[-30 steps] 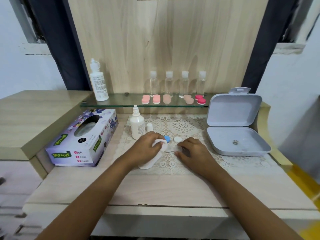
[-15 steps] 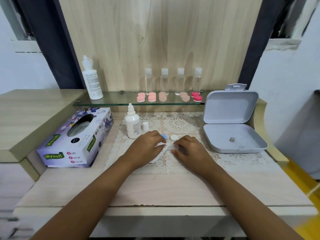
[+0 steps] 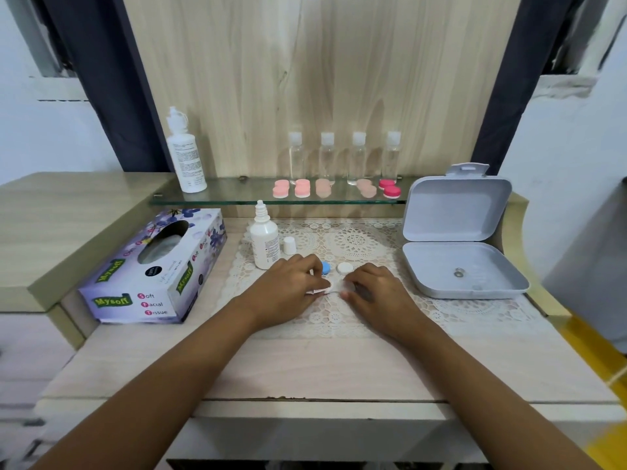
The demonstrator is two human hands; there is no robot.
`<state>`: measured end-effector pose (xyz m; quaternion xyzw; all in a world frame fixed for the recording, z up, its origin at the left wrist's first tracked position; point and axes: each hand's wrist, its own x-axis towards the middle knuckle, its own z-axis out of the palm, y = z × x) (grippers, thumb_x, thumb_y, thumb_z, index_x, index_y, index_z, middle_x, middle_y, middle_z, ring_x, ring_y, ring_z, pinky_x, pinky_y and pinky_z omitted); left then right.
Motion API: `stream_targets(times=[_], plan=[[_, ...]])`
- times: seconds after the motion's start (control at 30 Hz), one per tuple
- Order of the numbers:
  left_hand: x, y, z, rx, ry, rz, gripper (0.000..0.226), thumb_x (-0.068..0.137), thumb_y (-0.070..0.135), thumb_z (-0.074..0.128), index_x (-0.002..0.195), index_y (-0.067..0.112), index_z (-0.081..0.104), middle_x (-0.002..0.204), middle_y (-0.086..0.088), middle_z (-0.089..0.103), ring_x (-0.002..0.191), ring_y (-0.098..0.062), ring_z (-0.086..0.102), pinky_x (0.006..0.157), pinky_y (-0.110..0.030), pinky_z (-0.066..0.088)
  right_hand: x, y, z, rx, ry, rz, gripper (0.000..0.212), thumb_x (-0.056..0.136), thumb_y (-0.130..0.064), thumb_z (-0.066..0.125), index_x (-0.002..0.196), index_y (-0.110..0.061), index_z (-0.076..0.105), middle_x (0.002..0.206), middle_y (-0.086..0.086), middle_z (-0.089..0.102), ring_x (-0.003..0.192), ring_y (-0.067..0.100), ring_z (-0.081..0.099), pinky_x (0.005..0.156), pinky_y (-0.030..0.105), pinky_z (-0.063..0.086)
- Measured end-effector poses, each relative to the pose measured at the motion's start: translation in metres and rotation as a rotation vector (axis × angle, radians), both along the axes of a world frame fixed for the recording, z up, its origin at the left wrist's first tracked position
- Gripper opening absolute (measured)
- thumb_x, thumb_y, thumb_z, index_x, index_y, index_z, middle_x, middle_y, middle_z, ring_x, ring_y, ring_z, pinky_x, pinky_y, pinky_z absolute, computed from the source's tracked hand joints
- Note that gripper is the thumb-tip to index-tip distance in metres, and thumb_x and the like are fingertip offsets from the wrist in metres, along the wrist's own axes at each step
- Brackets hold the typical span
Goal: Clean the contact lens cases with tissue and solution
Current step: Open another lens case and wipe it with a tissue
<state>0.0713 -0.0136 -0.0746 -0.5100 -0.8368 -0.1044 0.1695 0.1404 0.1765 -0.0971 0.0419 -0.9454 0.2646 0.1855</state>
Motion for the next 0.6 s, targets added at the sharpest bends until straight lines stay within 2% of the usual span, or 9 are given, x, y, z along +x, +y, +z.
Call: stream_targets(times=[0.1, 0.17, 0.23, 0.33, 0.47, 0.6], plan=[[-0.0027, 0.0007, 0.0016, -0.068, 0.127, -0.020, 0.015, 0.085, 0.024, 0.060, 0.092, 0.016, 0.071, 0.088, -0.003, 0.056, 0.073, -0.023, 0.056, 0.061, -0.031, 0.037, -0.0001, 0.0004, 0.0000, -0.006, -0.003, 0.009, 0.032, 0.078, -0.041, 0.052, 0.094, -0.016, 0.065, 0.096, -0.002, 0.059, 0.092, 0.027, 0.053, 0.082, 0.040, 0.044], [-0.0055, 0.0026, 0.0029, -0.086, 0.137, -0.052, 0.008, 0.080, 0.020, 0.069, 0.085, 0.015, 0.070, 0.084, -0.002, 0.056, 0.069, -0.022, 0.056, 0.060, -0.030, 0.039, -0.0008, 0.0010, -0.0007, -0.003, -0.009, 0.009, 0.033, 0.078, -0.041, 0.052, 0.095, -0.016, 0.064, 0.099, -0.001, 0.060, 0.093, 0.028, 0.053, 0.083, 0.043, 0.045], [-0.0074, 0.0037, 0.0046, -0.087, 0.095, -0.074, 0.007, 0.079, 0.021, 0.067, 0.081, 0.015, 0.070, 0.083, -0.001, 0.057, 0.067, -0.022, 0.057, 0.058, -0.030, 0.044, -0.0019, 0.0018, -0.0011, 0.008, -0.012, 0.010, 0.034, 0.078, -0.041, 0.051, 0.095, -0.015, 0.064, 0.101, -0.001, 0.061, 0.093, 0.028, 0.053, 0.083, 0.044, 0.045], [-0.0082, 0.0057, 0.0058, -0.061, 0.014, -0.080, 0.012, 0.083, 0.021, 0.061, 0.086, 0.013, 0.070, 0.085, -0.002, 0.058, 0.072, -0.024, 0.057, 0.061, -0.034, 0.047, -0.0031, 0.0028, -0.0019, 0.020, -0.016, 0.018, 0.034, 0.079, -0.042, 0.050, 0.095, -0.016, 0.064, 0.102, -0.002, 0.060, 0.093, 0.027, 0.053, 0.083, 0.045, 0.044], [-0.0086, 0.0068, 0.0037, -0.017, -0.135, -0.039, 0.016, 0.088, 0.021, 0.063, 0.100, 0.012, 0.070, 0.093, -0.001, 0.057, 0.086, -0.022, 0.052, 0.076, -0.039, 0.046, -0.0047, 0.0039, -0.0034, 0.033, -0.016, 0.026, 0.035, 0.080, -0.042, 0.049, 0.097, -0.016, 0.063, 0.101, -0.002, 0.060, 0.092, 0.028, 0.053, 0.082, 0.046, 0.044], [-0.0083, 0.0007, 0.0003, -0.006, -0.124, -0.046, 0.021, 0.088, 0.028, 0.058, 0.101, 0.017, 0.071, 0.093, 0.000, 0.056, 0.083, -0.024, 0.055, 0.070, -0.042, 0.049, -0.0055, 0.0039, -0.0044, 0.040, -0.017, 0.030, 0.035, 0.080, -0.042, 0.048, 0.097, -0.016, 0.063, 0.103, -0.003, 0.060, 0.095, 0.028, 0.053, 0.083, 0.046, 0.044]])
